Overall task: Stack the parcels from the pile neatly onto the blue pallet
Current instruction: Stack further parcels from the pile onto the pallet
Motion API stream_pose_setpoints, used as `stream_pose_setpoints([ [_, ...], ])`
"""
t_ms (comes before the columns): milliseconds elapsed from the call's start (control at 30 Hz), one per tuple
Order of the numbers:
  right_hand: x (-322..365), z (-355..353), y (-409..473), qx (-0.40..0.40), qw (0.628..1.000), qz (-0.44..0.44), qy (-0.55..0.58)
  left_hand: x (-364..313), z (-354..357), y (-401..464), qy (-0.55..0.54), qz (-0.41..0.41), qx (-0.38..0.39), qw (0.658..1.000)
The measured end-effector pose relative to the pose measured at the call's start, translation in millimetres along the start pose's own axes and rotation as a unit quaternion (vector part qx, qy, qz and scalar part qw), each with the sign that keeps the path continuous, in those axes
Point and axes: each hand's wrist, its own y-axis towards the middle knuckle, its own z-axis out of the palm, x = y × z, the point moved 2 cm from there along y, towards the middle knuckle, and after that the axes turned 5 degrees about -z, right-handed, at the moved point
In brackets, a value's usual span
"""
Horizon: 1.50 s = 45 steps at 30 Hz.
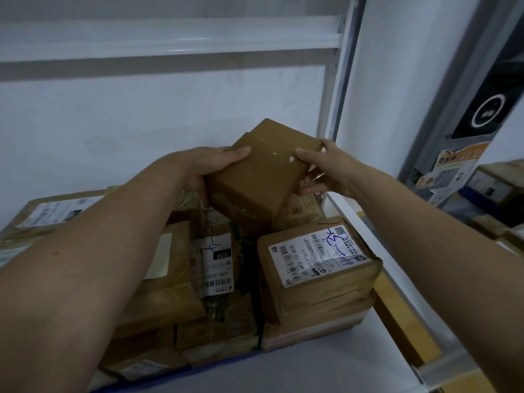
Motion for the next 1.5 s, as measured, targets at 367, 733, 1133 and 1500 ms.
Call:
stream_pose_setpoints([
  [367, 11.7, -17.9, -5.9, -0.141, 0.958, -0.026, -0.249, -12.1, 4.0, 8.7, 0.048, 0.039, -0.139, 0.988],
  [733, -5.5, -18.0, 1.1, -0.129, 0.973, -0.013, -0.190, 1.6, 21.5, 15.6, -0.043, 0.029, -0.208, 0.977],
  [1133, -10.7, -14.3, 7.9, -0.066, 0.994, 0.028, -0.081, 10.4, 30.7, 16.7, -0.296, -0.007, -0.138, 0.945],
  [1500, -24.1, -19.4, 10.6, 0.015, 0.994, 0.104, 0.021, 24.0, 40.1, 25.7, -0.341, -0.041, -0.049, 0.938],
])
